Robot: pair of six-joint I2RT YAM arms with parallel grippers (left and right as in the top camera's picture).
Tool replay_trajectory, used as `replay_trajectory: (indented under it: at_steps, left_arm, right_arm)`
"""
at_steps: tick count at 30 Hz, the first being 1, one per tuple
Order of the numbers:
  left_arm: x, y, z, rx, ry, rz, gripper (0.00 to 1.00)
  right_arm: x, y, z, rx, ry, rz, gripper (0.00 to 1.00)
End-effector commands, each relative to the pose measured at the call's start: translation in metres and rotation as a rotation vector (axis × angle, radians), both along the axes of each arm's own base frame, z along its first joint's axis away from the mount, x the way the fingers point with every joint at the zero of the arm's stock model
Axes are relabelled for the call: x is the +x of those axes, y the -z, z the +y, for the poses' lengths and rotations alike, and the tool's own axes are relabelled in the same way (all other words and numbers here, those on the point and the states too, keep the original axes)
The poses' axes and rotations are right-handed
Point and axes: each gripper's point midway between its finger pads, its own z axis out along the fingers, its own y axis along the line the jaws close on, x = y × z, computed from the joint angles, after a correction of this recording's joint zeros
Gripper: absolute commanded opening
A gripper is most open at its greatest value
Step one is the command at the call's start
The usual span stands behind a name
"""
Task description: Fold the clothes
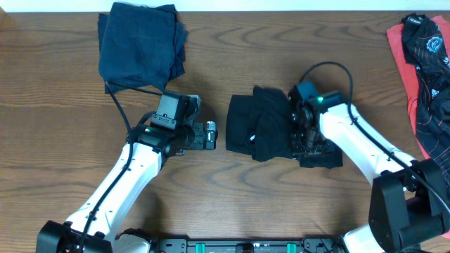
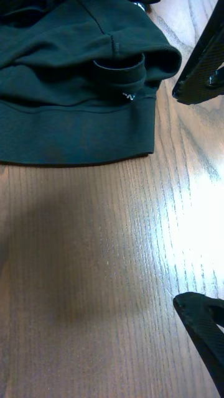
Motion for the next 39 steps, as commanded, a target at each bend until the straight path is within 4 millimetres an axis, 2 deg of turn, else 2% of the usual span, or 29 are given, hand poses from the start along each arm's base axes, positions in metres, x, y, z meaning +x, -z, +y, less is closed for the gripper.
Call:
replay_trajectory:
  at_steps: [1, 5, 10, 15, 26, 36, 38, 39]
  left_arm:
    - [-0.003, 0.004, 0.001, 0.000, 0.008, 0.014, 0.98]
    - [-0.003, 0.004, 0.001, 0.000, 0.008, 0.014, 0.98]
    - [-0.003, 0.004, 0.001, 0.000, 0.008, 0.014, 0.98]
    - [-0.003, 0.004, 0.001, 0.000, 0.008, 0.014, 0.98]
    - [-0.003, 0.004, 0.001, 0.000, 0.008, 0.015, 0.98]
    - [-0.003, 0.004, 0.001, 0.000, 0.008, 0.015, 0.98]
    - [-0.003, 0.004, 0.001, 0.000, 0.008, 0.014, 0.98]
    - [-0.003, 0.004, 0.001, 0.000, 0.008, 0.014, 0.98]
  right_arm:
    - [0.018, -0.024, 0.007, 0.024, 0.039, -0.060, 0.49]
    - [0.029, -0.027, 0.001, 0.025, 0.063, -0.093, 0.39]
    - [0.053, -0.019, -0.009, 0.048, 0.120, -0.166, 0.39]
    - [0.075, -0.008, -0.009, 0.084, 0.146, -0.214, 0.39]
    - [0.071, 0.036, -0.010, 0.048, 0.173, -0.107, 0.33]
    - [0.082, 0.037, -0.008, 0.062, 0.176, -0.147, 0.34]
    - [0.083, 0.037, -0.007, 0.064, 0.176, -0.152, 0.31]
    - [0.084, 0.038, -0.007, 0.065, 0.177, -0.156, 0.26]
